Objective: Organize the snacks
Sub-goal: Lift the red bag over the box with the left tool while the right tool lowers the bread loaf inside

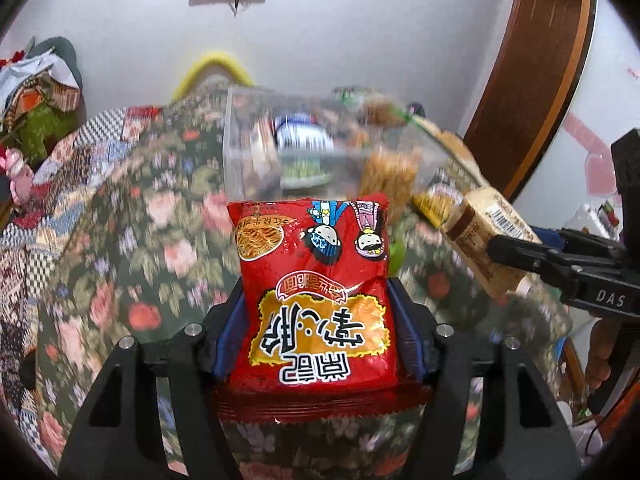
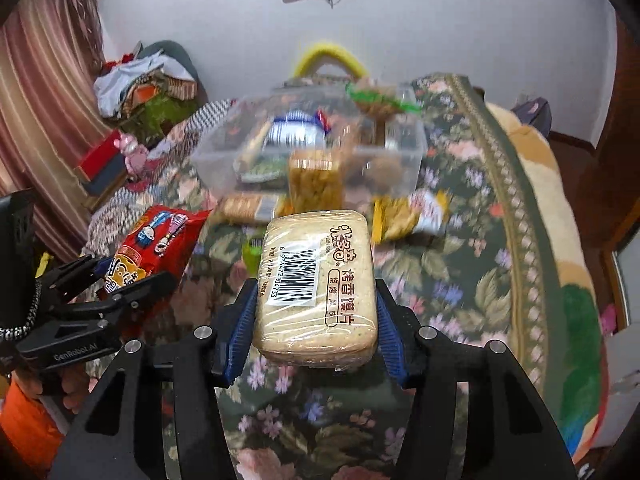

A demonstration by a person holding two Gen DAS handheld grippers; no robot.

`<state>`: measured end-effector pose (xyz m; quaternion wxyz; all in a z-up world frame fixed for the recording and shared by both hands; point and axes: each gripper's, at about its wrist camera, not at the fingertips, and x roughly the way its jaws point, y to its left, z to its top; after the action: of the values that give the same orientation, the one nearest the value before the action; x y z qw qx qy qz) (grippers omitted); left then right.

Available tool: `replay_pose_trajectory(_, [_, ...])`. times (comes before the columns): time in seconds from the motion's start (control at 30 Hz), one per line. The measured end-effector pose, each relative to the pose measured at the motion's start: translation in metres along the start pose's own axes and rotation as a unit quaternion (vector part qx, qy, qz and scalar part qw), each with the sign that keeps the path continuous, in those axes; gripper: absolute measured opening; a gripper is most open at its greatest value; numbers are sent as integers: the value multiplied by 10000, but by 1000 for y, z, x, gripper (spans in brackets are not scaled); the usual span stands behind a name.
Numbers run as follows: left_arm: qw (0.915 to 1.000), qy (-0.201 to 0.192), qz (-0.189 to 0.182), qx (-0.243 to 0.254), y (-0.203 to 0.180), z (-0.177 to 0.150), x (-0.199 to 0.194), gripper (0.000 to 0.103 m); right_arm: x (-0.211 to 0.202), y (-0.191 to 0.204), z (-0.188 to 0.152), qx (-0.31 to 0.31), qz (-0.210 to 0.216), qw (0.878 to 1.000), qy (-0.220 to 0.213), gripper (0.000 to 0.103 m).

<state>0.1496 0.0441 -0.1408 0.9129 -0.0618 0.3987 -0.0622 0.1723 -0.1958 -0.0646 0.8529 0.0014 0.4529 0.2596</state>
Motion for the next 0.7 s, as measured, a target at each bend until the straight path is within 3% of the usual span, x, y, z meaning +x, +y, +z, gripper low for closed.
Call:
replay_pose_trajectory(0.37, [9985, -556, 23, 5, 3, 70, -2, 65, -7, 1, 52, -121, -13, 9977, -663, 51])
replay_pose_trajectory(0.7, [9987, -487, 58, -137, 22, 114, 45, 65, 31, 8, 100, -304, -51, 9968, -734, 51])
